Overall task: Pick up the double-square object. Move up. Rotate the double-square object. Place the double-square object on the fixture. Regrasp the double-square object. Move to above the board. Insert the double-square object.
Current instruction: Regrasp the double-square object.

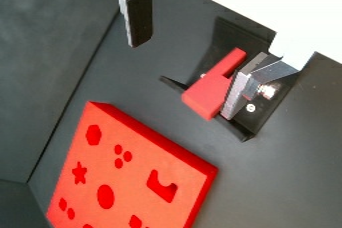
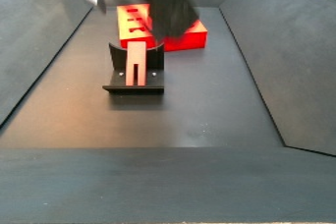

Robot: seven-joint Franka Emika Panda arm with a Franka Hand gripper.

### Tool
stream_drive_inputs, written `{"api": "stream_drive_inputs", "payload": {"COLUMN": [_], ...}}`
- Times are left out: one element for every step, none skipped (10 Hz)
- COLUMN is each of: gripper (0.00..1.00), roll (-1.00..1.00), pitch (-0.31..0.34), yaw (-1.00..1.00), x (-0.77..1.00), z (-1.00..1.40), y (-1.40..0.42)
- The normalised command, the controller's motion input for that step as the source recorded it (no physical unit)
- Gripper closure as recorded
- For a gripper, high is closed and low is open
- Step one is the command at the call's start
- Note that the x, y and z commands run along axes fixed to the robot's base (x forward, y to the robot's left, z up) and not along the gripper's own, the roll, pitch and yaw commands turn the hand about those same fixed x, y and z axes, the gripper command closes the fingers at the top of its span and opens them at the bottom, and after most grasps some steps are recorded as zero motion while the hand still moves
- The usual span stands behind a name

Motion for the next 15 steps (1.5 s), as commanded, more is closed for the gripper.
{"api": "stream_drive_inputs", "payload": {"gripper": [0.00, 0.00, 0.00, 0.00, 0.00, 0.00, 0.00, 0.00, 0.00, 0.00, 0.00, 0.00, 0.00, 0.00, 0.00], "roll": [1.00, 1.00, 1.00, 1.00, 1.00, 1.00, 1.00, 1.00, 1.00, 1.00, 1.00, 1.00, 1.00, 1.00, 1.00], "pitch": [0.046, 0.044, 0.041, 0.039, 0.037, 0.037, 0.031, 0.026, 0.020, 0.016, 0.008, 0.003, 0.000, 0.002, 0.007], "yaw": [0.03, 0.03, 0.03, 0.02, 0.02, 0.03, 0.02, 0.03, 0.03, 0.03, 0.03, 0.03, 0.03, 0.03, 0.03], "x": [-0.12, -0.09, -0.06, -0.04, -0.03, -0.04, -0.03, -0.03, -0.04, -0.04, -0.03, -0.02, -0.01, -0.02, -0.01], "z": [0.66, 0.44, 0.14, 0.05, 0.05, 0.05, 0.02, 0.00, 0.01, 0.01, 0.00, 0.00, 0.00, 0.00, 0.00], "y": [-0.88, -0.72, -0.48, -0.37, -0.10, -0.03, -0.03, -0.04, -0.03, -0.03, -0.02, -0.02, -0.02, -0.02, -0.02]}}
